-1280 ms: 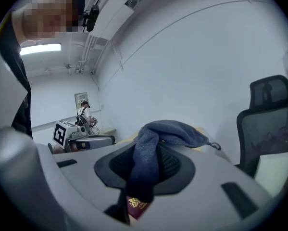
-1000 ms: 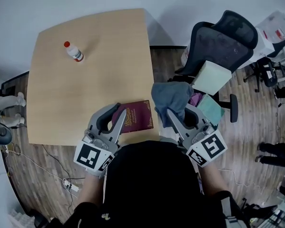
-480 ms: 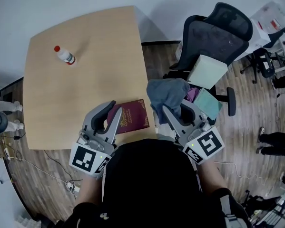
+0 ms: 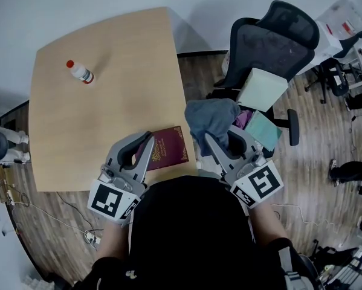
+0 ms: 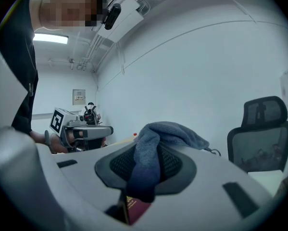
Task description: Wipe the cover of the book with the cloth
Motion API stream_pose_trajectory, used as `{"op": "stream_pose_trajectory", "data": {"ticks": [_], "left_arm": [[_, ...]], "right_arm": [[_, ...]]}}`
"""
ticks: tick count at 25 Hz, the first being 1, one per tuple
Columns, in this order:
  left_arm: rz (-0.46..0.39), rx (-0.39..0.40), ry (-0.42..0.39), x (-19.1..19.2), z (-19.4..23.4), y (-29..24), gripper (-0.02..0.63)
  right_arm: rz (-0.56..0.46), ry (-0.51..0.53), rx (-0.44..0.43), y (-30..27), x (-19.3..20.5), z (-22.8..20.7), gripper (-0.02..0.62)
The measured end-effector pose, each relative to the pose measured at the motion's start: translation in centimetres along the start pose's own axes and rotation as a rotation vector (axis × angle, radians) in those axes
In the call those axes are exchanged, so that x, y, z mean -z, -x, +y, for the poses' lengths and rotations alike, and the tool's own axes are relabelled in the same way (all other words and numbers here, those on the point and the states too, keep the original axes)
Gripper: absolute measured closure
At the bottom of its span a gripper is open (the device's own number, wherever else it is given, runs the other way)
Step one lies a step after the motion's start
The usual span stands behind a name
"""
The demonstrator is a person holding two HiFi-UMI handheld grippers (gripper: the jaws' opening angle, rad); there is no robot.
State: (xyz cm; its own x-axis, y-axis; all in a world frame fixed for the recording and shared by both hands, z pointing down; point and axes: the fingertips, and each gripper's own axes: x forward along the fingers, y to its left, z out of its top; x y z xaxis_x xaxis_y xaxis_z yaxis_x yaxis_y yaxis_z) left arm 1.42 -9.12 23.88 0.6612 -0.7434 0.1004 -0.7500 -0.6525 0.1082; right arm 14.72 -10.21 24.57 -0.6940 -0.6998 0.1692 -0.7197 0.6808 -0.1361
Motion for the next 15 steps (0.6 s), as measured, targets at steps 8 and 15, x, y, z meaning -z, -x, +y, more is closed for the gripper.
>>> {"op": "stream_pose_trajectory", "data": {"ticks": [8,15], "left_arm": [[0.03,0.021,-0.005,0.6,-0.8,-0.1,0.584],[0.027,0.064,0.065,0.5,-1.3,-0.3,0.584]], "right_arm": [[0.009,0.0,-0.008,0.0,0.4,0.3,0.499],[0.016,0.003,-0.019,-0.1,0.6,0.2,0.499]]}}
